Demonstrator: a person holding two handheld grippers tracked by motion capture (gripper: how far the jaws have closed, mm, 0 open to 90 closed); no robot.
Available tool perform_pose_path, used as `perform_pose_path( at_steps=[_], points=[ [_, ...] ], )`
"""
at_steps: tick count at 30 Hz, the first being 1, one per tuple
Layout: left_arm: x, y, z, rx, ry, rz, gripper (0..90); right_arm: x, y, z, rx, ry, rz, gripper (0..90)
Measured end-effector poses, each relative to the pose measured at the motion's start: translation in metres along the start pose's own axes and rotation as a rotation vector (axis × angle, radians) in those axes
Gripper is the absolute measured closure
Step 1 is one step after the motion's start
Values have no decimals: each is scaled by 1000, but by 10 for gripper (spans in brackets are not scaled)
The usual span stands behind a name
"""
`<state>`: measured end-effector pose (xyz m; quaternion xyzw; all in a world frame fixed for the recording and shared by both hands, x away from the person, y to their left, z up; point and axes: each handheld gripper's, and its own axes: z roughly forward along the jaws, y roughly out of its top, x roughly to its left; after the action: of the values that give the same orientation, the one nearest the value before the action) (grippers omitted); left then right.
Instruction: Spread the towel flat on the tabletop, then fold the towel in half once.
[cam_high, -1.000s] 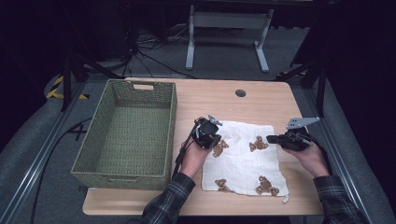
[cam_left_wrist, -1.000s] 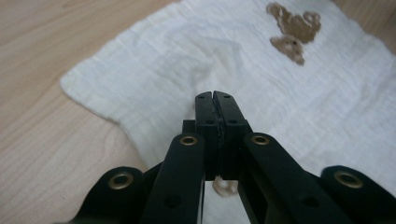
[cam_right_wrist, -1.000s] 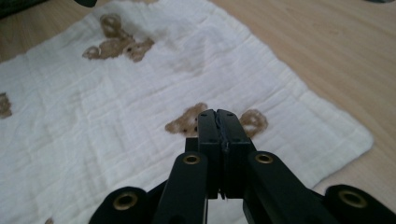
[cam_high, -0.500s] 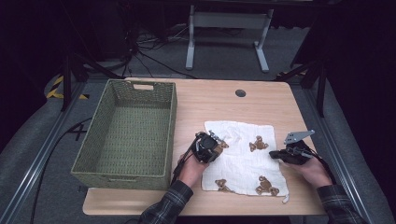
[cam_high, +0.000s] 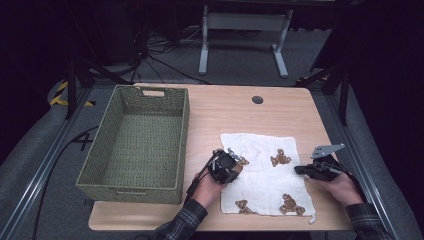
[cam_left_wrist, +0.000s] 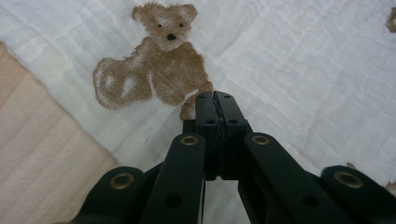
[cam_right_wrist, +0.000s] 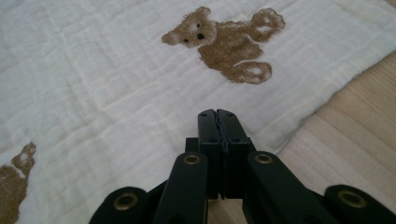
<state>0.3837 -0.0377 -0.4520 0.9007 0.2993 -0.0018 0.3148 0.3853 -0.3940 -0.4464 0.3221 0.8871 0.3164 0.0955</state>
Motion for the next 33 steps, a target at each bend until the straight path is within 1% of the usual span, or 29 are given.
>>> perform_pose_path(
  at_steps=[1,2,3,4,5,6,7,8,9,10,11,12,13,15,17,18,19,20,21,22,23,24,26,28,29,30,31,32,33],
  points=[
    [-3,-1,1,-7,-11,1,895,1,-3,-2,3,1,1,897],
    [-5,-1,1,4,-9,3,895,1,-4,-3,2,0,1,896],
    [-10,0,2,8,-19,22,895,2,-5,-4,2,0,1,896],
    [-10,0,2,8,-19,22,894,2,-5,-4,2,0,1,896],
    [-13,0,2,13,-18,35,893,2,-6,-5,2,1,3,893],
    [-14,0,3,3,-13,33,893,2,-6,-5,2,1,3,893],
    [-14,0,3,3,-15,35,889,2,-6,-5,1,1,2,881],
    [-13,1,2,3,-7,34,883,1,-6,-5,-4,1,1,872],
    [-11,3,1,-5,-1,37,872,2,-5,-6,-8,0,0,865],
    [-9,4,-1,-20,-2,24,862,1,-4,-7,-14,-4,-3,854],
    [-7,7,-3,-20,7,20,853,1,-2,-8,-27,-4,-3,847],
    [-5,8,-3,-32,15,15,836,0,-1,-9,-37,-2,2,829],
    [-2,11,-5,-41,22,18,819,0,1,-9,-39,-12,-3,818],
    [3,16,-7,-58,44,-1,785,-4,5,-11,-57,-14,-2,784],
    [8,19,-8,-56,62,-16,743,-7,8,-12,-71,-28,-4,755],
    [12,21,-9,-52,78,-13,724,-9,10,-13,-76,-33,-2,739],
    [17,23,-9,-58,87,-20,707,-11,12,-13,-83,-35,-1,733],
    [17,23,-9,-58,87,-20,706,-11,12,-13,-83,-35,-1,733],
    [21,24,-9,-71,89,-31,706,-15,15,-14,-91,-38,2,720],
    [24,25,-9,-55,95,-40,692,-17,18,-14,-103,-45,1,716],
    [27,28,-8,-41,101,-34,679,-19,21,-14,-107,-42,2,715],
    [31,30,-7,-46,106,-34,665,-21,23,-14,-112,-43,6,708],
    [34,34,-8,-63,115,-45,659,-26,28,-11,-110,-48,-2,705],
    [38,39,-7,-57,136,-41,652,-30,32,-9,-111,-56,-2,705],
    [41,42,-8,-60,134,-40,652,-32,34,-8,-110,-55,-3,701],
    [43,44,-8,-69,151,-39,648,-34,36,-7,-114,-60,-2,702],
    [45,46,-8,-68,164,-44,648,-37,37,-6,-130,-65,5,702],
    [48,48,-8,-59,170,-47,641,-40,39,-5,-130,-61,11,701],
    [51,49,-8,-65,178,-54,641,-43,40,-3,-114,-70,8,701]
  ],
)
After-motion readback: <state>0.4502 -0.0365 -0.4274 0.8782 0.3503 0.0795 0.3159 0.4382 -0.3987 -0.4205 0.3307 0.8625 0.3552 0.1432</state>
